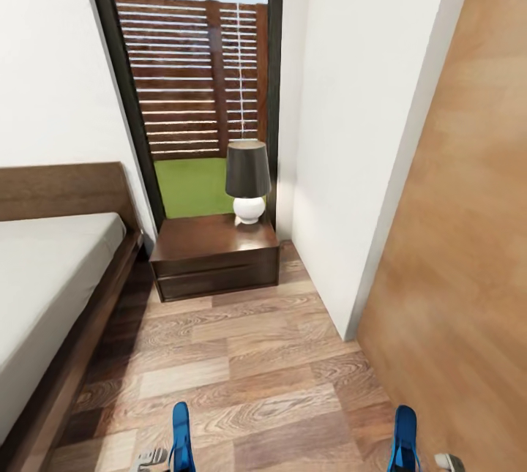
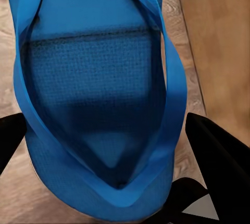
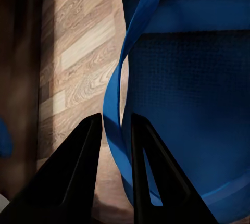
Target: In the bedroom, move the book from the bed onto either nightstand, and place the two sandals side by side next to the bed.
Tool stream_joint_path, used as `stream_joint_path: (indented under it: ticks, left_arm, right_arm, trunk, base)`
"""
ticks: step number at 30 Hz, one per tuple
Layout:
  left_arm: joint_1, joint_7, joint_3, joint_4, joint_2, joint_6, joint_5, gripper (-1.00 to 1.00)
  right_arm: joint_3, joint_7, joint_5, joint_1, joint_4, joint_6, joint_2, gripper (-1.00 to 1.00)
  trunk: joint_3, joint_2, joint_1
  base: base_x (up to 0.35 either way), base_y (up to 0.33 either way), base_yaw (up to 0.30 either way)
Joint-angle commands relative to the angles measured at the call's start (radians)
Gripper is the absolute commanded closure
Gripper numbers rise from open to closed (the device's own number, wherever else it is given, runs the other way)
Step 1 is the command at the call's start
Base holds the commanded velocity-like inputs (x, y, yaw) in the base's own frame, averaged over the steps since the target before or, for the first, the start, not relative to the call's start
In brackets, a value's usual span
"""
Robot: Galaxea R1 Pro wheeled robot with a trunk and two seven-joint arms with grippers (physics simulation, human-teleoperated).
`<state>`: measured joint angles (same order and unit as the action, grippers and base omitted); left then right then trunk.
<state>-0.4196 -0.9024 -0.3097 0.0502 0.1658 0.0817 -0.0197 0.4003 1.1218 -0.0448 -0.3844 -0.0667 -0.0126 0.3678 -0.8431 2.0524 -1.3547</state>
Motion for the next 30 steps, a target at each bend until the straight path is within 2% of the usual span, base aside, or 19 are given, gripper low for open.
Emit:
stream_joint_path:
  ticks: [1,30]
  left_arm:
    - [-0.001,-0.001,-0.001,-0.001,0.0,0.009,-0.002,1.0]
    - [-0.001,-0.001,0.0,-0.001,0.0,0.009,-0.002,1.0]
  right_arm:
    - [-0.001,0.004,-0.006,-0.001,0.001,0.0,0.0,1.0]
    - [-0.001,0.004,-0.006,-0.001,0.001,0.0,0.0,1.0]
  trunk:
    - [-0.001,0.0,0.0]
    - [-0.001,0.0,0.0]
  base:
    - [0.323,-0.003,0.0]
    - [0.323,0.0,0.0]
